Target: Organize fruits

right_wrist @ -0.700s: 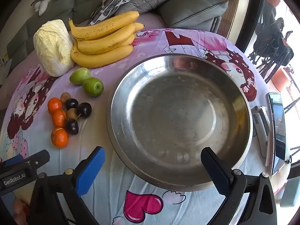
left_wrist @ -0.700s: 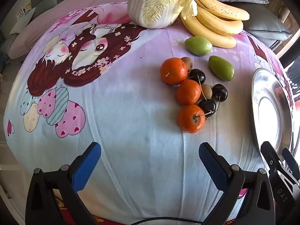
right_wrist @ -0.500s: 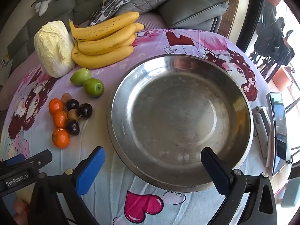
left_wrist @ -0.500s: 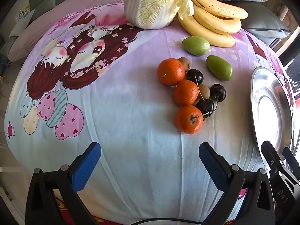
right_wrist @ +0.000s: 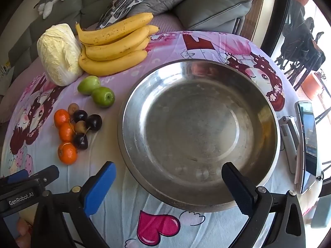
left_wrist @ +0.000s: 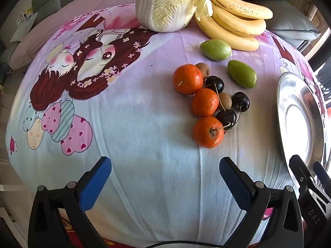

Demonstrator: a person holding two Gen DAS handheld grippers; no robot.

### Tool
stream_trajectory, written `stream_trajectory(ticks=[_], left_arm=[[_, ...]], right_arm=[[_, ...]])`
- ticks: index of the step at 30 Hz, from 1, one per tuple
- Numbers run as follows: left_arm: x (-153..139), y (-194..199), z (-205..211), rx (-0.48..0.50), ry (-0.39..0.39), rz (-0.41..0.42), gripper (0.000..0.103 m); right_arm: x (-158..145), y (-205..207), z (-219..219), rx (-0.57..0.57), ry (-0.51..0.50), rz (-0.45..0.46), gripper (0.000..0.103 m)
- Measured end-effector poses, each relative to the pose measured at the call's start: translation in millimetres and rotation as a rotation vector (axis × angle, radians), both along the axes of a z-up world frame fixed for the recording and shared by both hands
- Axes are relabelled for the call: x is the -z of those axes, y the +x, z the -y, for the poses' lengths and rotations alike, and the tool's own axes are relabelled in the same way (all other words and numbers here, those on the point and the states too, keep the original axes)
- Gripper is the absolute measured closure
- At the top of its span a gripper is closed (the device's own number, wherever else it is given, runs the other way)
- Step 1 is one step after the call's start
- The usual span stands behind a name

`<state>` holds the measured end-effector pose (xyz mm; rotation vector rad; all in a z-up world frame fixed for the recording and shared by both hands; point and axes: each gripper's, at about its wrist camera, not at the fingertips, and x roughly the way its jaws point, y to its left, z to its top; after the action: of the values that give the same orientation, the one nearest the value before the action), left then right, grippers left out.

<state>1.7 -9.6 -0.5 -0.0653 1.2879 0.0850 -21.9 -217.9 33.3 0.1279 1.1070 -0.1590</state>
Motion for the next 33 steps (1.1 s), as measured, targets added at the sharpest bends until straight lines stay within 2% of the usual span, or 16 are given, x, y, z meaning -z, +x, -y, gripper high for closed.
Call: stream_trajectory(ticks=[33], left_arm=[[1.7, 1.6, 0.6, 0.015, 0.015, -0.006, 0.000]], right_arm=[[1.8, 1.3, -0.4, 0.000, 0.008, -0.003, 0.000]])
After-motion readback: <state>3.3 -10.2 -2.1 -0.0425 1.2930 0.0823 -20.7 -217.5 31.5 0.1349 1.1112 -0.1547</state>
